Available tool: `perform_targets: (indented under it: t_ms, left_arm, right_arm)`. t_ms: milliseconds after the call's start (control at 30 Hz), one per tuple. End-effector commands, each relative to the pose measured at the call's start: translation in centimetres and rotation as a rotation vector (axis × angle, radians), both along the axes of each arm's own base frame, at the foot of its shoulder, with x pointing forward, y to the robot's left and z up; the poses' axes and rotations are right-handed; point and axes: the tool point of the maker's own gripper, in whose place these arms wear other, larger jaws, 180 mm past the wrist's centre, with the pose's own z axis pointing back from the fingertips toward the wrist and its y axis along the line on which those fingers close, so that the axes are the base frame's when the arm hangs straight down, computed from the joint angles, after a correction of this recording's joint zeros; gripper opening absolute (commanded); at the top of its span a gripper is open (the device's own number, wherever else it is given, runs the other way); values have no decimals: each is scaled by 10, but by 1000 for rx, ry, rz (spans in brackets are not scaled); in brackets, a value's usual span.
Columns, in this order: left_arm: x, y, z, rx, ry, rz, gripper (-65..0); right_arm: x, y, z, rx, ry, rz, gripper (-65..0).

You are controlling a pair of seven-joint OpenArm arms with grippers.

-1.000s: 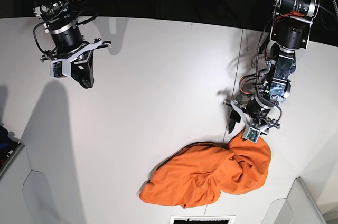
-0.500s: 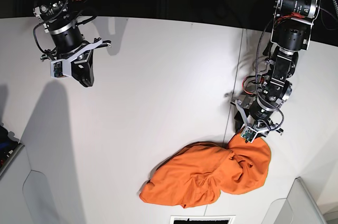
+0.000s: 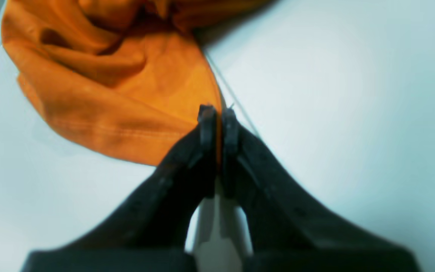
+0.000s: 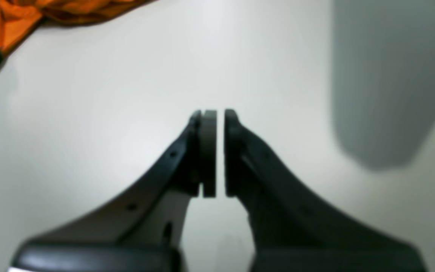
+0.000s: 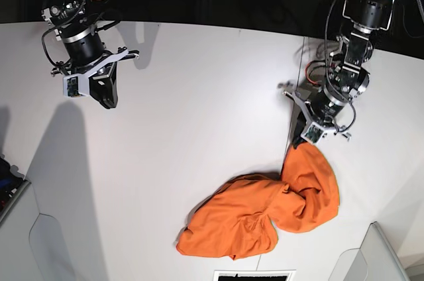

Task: Layout the t-shirt on the table in an organized manner, then fold the t-shirt properly
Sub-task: 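Lift the shirt with the left gripper and drag it across the table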

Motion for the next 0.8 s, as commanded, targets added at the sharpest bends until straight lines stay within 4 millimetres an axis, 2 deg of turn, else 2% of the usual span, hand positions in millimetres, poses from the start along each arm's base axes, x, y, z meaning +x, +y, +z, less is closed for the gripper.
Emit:
perform_targets:
  t_ms: [0,133,267,400,500,633,767]
  left_arm:
    - [-22,5,-10,50,53,-32,-650]
    - [-72,-10,-2,53,54,-114,-650]
    - [-114,-28,7,37,65,-181,-650]
    - [-146,-40,14,17,87,-227,-650]
    - [-171,-57,19,-22,124,-291,-650]
    - [-188,-74,27,-76,157,-371,-650]
    - [-185,-79,36,-150,158,-356,-650]
  right_arm:
    - [6,-2,13,6,-48,-5,-602]
    - [10,-2,17,6,-62,-5,-602]
    - [13,-2,19,6,-70,-5,-602]
    - [13,-2,19,6,-70,-5,-602]
    - [13,-2,19,6,-70,-5,-602]
    - [13,-2,19,6,-71,-5,-602]
    - [13,-2,19,6,-71,-5,-602]
